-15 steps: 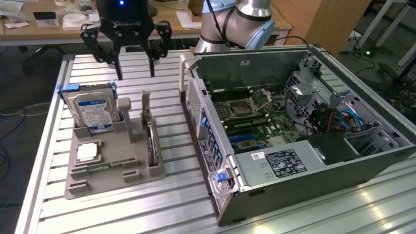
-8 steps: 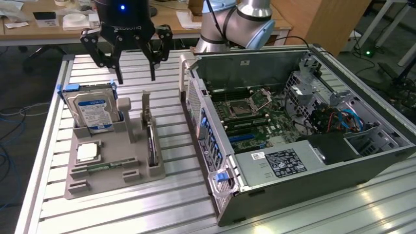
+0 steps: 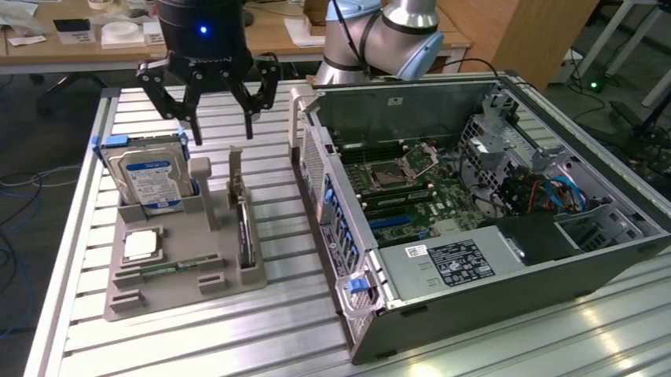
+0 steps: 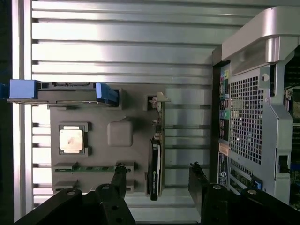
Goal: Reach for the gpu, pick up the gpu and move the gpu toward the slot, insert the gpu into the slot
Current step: 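Pick up the gpu and move the gpu toward the slot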
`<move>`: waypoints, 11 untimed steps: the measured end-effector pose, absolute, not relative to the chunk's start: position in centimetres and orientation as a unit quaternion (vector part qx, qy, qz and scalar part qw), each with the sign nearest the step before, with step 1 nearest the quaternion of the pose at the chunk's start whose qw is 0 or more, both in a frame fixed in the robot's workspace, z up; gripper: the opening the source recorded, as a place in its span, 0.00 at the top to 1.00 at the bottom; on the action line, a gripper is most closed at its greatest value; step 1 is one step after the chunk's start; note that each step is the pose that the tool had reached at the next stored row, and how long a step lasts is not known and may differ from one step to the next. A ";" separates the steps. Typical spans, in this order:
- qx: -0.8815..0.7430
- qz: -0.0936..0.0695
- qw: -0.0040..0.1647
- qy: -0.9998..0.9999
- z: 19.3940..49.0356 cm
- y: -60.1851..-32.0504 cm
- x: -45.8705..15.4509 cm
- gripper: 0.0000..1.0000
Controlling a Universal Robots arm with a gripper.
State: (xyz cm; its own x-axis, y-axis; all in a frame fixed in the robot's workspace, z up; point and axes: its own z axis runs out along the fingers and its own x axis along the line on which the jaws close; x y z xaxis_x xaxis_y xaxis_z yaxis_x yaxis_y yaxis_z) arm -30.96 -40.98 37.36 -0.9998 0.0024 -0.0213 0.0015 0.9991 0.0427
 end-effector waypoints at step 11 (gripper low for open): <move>-0.009 0.008 0.009 1.000 36.0 -41.1 -30.8 0.35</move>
State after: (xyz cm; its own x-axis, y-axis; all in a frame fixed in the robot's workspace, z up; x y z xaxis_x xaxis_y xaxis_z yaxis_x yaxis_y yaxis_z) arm -30.77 -41.06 35.98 -0.9997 -0.0188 -0.0179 -0.0191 0.9997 0.0161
